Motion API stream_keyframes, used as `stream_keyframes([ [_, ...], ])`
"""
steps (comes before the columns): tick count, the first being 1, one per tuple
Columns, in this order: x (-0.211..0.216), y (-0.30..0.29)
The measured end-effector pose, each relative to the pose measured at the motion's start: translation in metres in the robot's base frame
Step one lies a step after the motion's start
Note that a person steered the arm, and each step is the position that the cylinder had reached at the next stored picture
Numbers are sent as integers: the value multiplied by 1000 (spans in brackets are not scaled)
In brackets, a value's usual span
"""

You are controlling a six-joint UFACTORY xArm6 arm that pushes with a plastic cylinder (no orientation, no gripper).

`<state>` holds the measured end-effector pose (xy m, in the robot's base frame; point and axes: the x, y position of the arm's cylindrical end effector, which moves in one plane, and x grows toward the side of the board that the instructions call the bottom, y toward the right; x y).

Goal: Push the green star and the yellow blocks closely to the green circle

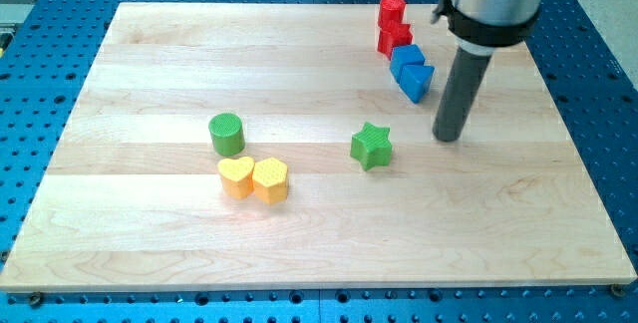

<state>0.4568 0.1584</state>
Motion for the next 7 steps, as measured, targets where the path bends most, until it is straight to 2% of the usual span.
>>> stream_keyframes([
  [1, 13, -22],
  [3, 26, -130],
  [4, 76, -129],
  [5, 78, -175],
  [7, 51, -185],
])
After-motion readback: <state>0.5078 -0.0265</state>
